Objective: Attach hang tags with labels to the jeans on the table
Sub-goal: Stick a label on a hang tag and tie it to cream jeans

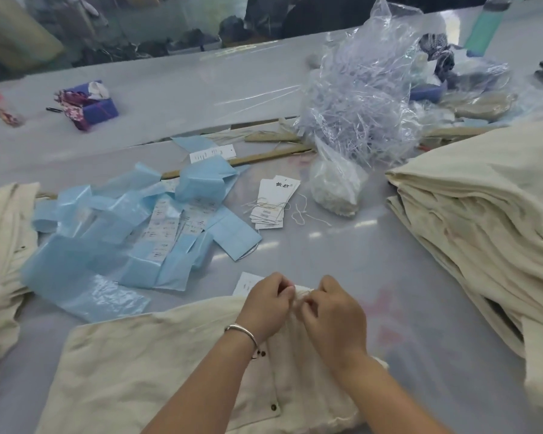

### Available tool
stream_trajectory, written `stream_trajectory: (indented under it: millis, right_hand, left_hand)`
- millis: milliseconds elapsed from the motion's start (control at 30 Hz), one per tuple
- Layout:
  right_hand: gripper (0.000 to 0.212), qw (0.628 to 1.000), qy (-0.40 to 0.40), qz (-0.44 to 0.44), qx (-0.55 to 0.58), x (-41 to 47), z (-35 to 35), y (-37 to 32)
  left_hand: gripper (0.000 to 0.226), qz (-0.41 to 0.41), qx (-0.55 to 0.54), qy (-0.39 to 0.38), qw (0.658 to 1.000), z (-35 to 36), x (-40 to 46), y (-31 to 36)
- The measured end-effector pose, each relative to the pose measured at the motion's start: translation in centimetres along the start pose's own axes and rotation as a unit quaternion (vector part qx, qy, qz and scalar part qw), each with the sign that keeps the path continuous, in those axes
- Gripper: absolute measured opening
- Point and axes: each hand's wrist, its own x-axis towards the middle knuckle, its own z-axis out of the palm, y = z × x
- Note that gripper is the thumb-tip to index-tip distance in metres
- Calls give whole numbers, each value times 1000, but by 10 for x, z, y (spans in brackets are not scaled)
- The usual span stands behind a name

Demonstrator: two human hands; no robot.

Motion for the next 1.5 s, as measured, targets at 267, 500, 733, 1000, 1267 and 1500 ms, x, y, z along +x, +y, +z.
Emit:
stream_trajectory:
  millis: [267, 500, 733, 1000, 1267, 1500]
  right_hand:
    - [11, 973, 152, 15, 176, -5, 24, -1]
    - [8, 968, 203, -47, 140, -5, 28, 2]
    - [13, 952, 106, 31, 287, 5, 15, 22]
    - [73, 949, -205, 62, 230, 35, 18, 67]
    - [22, 940, -207, -38, 269, 65, -5, 46]
    - [21, 863, -374, 36, 337, 75, -22, 28]
  left_hand:
    - [17, -90, -215, -6, 972, -19, -5, 10]
    - [5, -137, -212, -48, 966, -31, -5, 14]
    - [15, -115, -213, 33, 970, -19, -7, 17]
    - [12, -35, -373, 40, 926, -35, -7, 29]
    - [15, -4, -393, 50, 918, -48, -13, 33]
    - [12, 1, -383, 54, 922, -45, -20, 33]
